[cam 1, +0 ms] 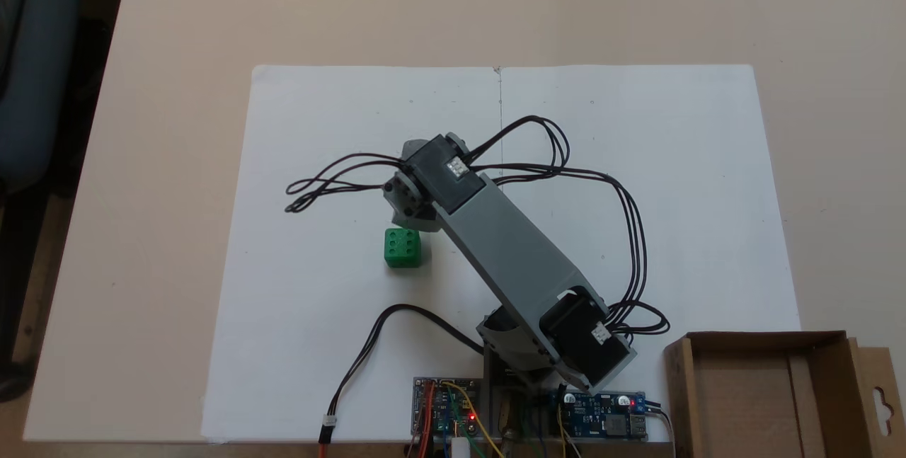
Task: Grasp a green dice and put it in the bin.
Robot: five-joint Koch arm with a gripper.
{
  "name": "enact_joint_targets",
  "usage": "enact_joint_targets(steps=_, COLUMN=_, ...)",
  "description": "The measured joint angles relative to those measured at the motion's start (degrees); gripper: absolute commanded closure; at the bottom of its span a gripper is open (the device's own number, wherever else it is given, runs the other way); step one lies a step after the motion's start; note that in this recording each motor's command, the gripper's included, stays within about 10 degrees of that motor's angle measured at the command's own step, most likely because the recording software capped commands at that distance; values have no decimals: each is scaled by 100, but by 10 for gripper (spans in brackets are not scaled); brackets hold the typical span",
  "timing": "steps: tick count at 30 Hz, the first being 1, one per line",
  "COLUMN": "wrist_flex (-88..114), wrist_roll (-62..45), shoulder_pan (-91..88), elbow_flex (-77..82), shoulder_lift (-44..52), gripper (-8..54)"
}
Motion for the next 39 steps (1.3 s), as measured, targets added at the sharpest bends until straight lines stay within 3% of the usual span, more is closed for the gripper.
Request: enact_joint_targets(steps=39, wrist_flex=-229, wrist_roll=580, shoulder_pan=-1143, elbow_flex=202, shoulder_lift=-694, gripper=41)
